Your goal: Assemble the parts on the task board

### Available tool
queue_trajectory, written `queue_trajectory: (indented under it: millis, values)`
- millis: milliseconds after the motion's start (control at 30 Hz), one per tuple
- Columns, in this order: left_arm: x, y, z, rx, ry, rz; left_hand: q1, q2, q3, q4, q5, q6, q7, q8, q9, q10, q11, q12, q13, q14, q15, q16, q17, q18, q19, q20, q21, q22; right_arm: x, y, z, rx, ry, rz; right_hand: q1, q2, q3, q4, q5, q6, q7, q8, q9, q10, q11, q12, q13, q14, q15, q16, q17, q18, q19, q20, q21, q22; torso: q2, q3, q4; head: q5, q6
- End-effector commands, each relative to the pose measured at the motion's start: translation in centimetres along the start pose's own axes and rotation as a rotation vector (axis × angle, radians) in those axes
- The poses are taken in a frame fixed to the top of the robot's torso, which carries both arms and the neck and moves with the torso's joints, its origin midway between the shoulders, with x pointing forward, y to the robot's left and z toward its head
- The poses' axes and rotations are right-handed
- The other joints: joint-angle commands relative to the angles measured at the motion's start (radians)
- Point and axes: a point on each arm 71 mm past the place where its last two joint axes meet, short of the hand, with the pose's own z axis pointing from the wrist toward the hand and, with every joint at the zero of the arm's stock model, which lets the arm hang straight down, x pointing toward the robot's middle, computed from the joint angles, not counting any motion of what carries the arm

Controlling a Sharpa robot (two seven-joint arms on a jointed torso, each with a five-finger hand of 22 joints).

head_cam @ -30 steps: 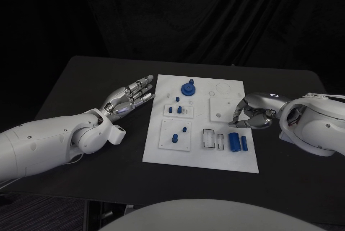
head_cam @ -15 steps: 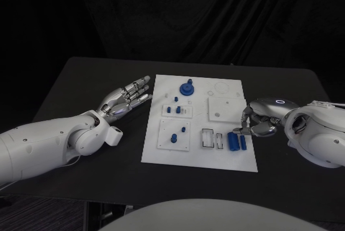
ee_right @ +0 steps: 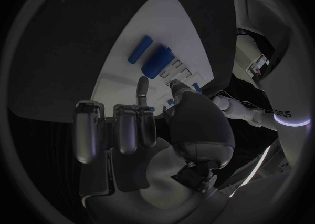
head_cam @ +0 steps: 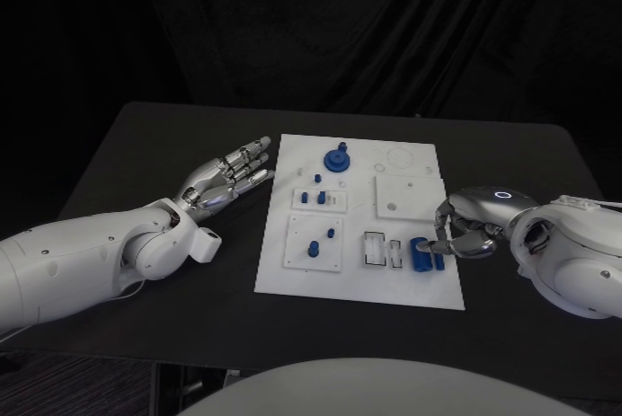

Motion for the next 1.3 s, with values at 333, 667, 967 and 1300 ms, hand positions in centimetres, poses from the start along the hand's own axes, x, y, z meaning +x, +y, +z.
queue_trajectory:
  millis: [333, 667, 967, 1300]
  values:
    - [0.2, 0.0, 0.1, 0.011, 0.01, -0.011, 0.001, 0.006, 0.002, -0.007, 0.003, -0.002, -0.003, 0.004, 0.001, -0.001, 0.002, -0.003, -0.001, 0.001, 0.004, -0.003, -0.002, 0.016, 0.0, 0.003, 0.002, 0.0, 0.8, 0.2, 0.2, 0.024, 0.005, -0.006, -0.037, -0.003, -0.013, 0.002, -0.056, -0.019, -0.002, 0.033, 0.063, 0.104, -0.009, 0.005, 0.263, 0.093, -0.01, 0.006, 0.2, -0.019, 0.07, -0.009, 0.002, 0.237, -0.001, 0.0006, 0.0011, -0.001, 0.0]
    - [0.3, 0.1, 0.1, 0.007, 0.015, -0.014, 0.001, 0.007, 0.002, -0.007, 0.003, -0.001, -0.003, 0.004, 0.001, -0.001, 0.003, -0.003, -0.001, 0.001, 0.005, -0.003, -0.001, 0.016, 0.001, 0.003, 0.002, -0.001, 1.3, 0.4, 0.7, 0.012, 0.014, -0.006, -0.018, 0.013, 0.0, 0.001, -0.047, -0.022, -0.001, 0.032, 0.071, 0.104, -0.007, 0.005, 0.263, 0.092, -0.01, 0.003, 0.194, -0.018, 0.067, -0.009, -0.002, 0.236, -0.002, 0.0004, 0.0018, -0.004, 0.0]
    - [0.3, 0.1, 0.2, 0.003, 0.018, -0.016, 0.001, 0.007, 0.003, -0.008, 0.002, 0.0, -0.002, 0.005, 0.002, 0.0, 0.003, -0.003, -0.001, 0.001, 0.006, -0.003, -0.001, 0.016, 0.001, 0.004, 0.002, -0.001, 2.0, 0.5, 1.1, 0.008, 0.032, -0.008, 0.003, 0.034, 0.015, -0.001, -0.035, -0.024, 0.002, 0.023, 0.074, 0.104, -0.005, 0.005, 0.263, 0.09, -0.008, 0.001, 0.188, -0.017, 0.065, -0.008, -0.006, 0.234, -0.003, 0.0008, 0.0015, -0.002, 0.0]
    - [0.3, 0.2, 0.2, -0.003, 0.021, -0.02, -0.002, 0.009, 0.004, -0.008, 0.001, 0.009, 0.012, 0.006, 0.003, 0.0, 0.002, -0.003, -0.001, 0.001, 0.008, -0.003, -0.001, 0.016, 0.002, 0.005, 0.002, -0.001, 2.4, 0.7, 1.7, 0.002, 0.044, -0.012, 0.022, 0.05, 0.028, -0.003, -0.007, -0.024, 0.008, 0.001, 0.064, 0.104, 0.0, 0.005, 0.263, 0.09, -0.005, 0.0, 0.186, -0.016, 0.064, -0.005, -0.008, 0.234, -0.003, -0.0003, 0.0015, 0.003, 0.0]
